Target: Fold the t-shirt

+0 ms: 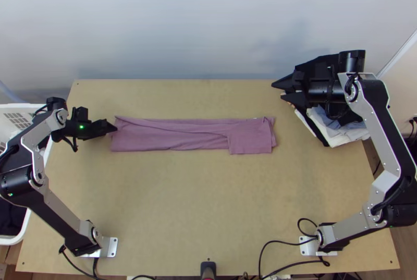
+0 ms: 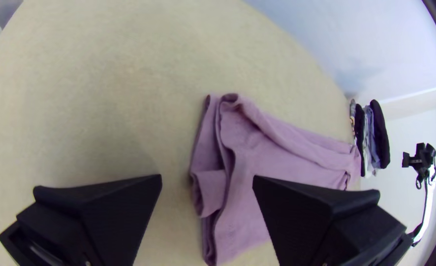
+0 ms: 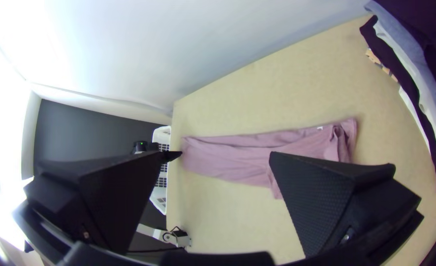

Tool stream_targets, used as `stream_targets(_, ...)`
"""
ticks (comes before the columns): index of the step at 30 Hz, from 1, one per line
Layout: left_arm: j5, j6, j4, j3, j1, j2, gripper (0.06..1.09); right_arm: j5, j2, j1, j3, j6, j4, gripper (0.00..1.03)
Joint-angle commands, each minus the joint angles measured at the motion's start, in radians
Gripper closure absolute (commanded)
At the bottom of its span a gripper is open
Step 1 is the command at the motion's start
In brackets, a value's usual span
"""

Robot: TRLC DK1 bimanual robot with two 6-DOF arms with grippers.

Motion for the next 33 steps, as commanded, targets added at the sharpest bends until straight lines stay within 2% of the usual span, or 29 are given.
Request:
stream_targets(1,-0.005,-0.005,0.000,-0.005,-0.024,0.090,0.18,-0.017,0.015,0.001,0.037,0.023,-0.009,0.04)
stream_targets(9,-0.016,-0.042,0.006,0.001,-0.114,0.110,0.18,-0.018,0.019,0.001,0.063,0.035,-0.013,0.04)
stream_targets(15,-0.101,-0.061,0.020,-0.012,-0.177,0.100,0.19,-0.018,0.019,0.004,0.063,0.037,-0.013,0.04)
stream_targets(16,-0.110,-0.059,0.027,-0.026,-0.187,0.094,0.23,-0.018,0.018,0.004,0.062,0.037,-0.013,0.04)
stream_targets(17,-0.116,-0.059,0.050,-0.039,-0.190,0.088,0.32,-0.018,0.018,0.002,0.059,0.037,-0.015,0.04)
stream_targets(18,-0.128,-0.056,0.069,-0.051,-0.190,0.085,0.48,-0.018,0.016,0.002,0.057,0.037,-0.013,0.04)
stream_targets(20,-0.128,-0.050,0.078,-0.057,-0.187,0.088,0.98,-0.018,0.013,0.002,0.048,0.035,-0.013,0.04)
stream_targets(21,-0.134,-0.050,0.083,-0.057,-0.177,0.093,1.04,-0.018,0.012,0.002,0.045,0.035,-0.013,0.04)
stream_targets(27,-0.156,-0.022,0.075,-0.060,-0.068,0.076,1.05,-0.021,0.001,-0.005,0.025,0.029,-0.013,0.04)
stream_targets(33,-0.156,0.094,-0.028,-0.006,0.113,0.044,1.05,-0.032,-0.005,-0.018,0.003,0.023,-0.013,0.04)
